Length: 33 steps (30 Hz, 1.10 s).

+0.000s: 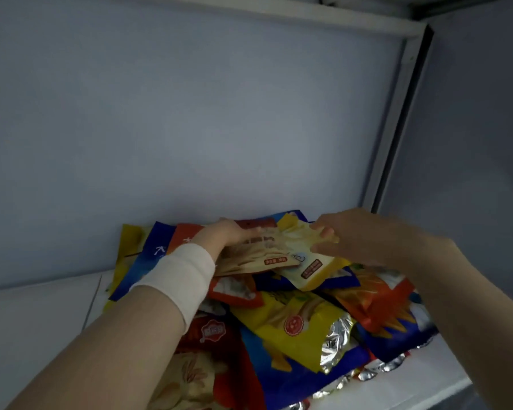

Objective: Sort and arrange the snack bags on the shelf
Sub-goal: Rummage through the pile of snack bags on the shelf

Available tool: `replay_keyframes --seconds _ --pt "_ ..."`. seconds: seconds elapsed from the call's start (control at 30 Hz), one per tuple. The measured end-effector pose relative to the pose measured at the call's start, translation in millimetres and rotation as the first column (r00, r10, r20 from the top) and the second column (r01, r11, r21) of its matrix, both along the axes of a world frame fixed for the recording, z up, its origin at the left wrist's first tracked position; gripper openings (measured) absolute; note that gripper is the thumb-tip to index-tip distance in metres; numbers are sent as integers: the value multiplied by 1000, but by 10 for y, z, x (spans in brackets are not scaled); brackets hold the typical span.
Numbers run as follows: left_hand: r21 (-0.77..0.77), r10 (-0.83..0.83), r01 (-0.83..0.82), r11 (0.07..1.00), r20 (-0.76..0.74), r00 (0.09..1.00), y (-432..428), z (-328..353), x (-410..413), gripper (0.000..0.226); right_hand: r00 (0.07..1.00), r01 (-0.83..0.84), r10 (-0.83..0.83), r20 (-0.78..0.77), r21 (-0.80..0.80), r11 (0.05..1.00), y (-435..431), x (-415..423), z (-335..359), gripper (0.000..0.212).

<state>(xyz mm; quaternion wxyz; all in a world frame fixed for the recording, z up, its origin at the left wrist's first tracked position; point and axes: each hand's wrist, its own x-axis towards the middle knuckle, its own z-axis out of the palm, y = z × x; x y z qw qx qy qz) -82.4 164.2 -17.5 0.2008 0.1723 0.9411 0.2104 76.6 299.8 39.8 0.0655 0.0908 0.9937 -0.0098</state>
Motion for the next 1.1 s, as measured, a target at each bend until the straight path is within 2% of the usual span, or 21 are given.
replay_keyframes --seconds 0.1,0.33,0.5,0.57,0.67,0.87,0.97,1.1 --pt "-31 57 -55 998 48 997 67 -30 -111 89 998 -48 49 33 -17 999 113 -199 -46 51" --pt "-66 122 -120 991 17 992 228 -155 -129 87 983 -169 176 46 -121 978 327 -462 -158 50" --pt "-14 306 -306 952 -13 952 210 -121 -132 108 979 -191 200 36 -170 967 397 -479 -244 49" --pt "-24 336 -337 941 -41 941 177 -110 -142 99 979 -197 204 21 -178 964 396 -469 -255 47" --pt "-19 288 -289 957 -22 957 147 -92 -118 81 984 -174 178 -2 -218 960 392 -455 -266 46" --pt "50 237 -238 970 20 971 190 -87 -45 83 992 -120 123 -4 -238 964 421 -435 -327 48" --pt "115 290 -301 947 99 952 153 -156 -105 81 993 -110 115 4 -245 963 434 -419 -332 49" --pt "297 354 -407 864 215 910 62 -124 -92 69 995 -102 103 -10 -259 960 425 -386 -291 46"
